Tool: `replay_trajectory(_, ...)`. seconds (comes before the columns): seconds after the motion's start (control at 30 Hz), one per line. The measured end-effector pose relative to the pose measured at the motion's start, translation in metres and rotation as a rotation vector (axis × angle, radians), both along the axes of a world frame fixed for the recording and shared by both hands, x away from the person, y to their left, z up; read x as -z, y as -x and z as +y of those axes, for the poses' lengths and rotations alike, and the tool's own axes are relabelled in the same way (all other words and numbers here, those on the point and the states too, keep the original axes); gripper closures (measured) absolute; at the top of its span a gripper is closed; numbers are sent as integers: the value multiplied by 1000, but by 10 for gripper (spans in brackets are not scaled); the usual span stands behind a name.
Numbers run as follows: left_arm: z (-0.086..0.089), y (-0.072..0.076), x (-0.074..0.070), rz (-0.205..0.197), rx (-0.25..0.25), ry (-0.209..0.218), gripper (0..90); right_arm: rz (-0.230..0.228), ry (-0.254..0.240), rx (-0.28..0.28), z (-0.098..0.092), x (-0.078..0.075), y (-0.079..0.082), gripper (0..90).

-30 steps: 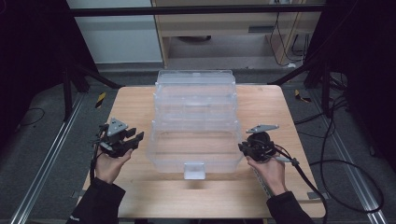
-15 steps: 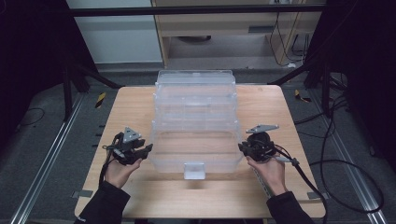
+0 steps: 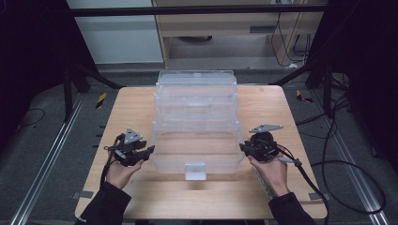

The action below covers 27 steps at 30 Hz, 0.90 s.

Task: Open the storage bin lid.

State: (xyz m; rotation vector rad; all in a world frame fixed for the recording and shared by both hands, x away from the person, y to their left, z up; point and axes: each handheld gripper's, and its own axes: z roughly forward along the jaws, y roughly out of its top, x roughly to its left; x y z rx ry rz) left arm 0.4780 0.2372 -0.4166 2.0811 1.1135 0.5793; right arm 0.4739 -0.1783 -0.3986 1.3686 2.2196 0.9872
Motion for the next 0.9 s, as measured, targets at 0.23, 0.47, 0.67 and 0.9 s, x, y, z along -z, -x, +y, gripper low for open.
replay_trajectory(0.23, 0, -1, 1, 2, 4, 5, 585, -12, -13, 13, -10, -12, 5, 649)
replay_trajectory(0.47, 1, -1, 1, 1, 5, 8, 587, -59, 3, 13, -21, -34, 16, 550)
replay_trajectory(0.67, 0, -1, 1, 6, 7, -1, 586, -57, 23, 24, -29, -38, 17, 514)
replay_trajectory(0.9, -2, -1, 1, 11, 6, -11, 585, -36, 34, 21, -37, -44, 18, 482)
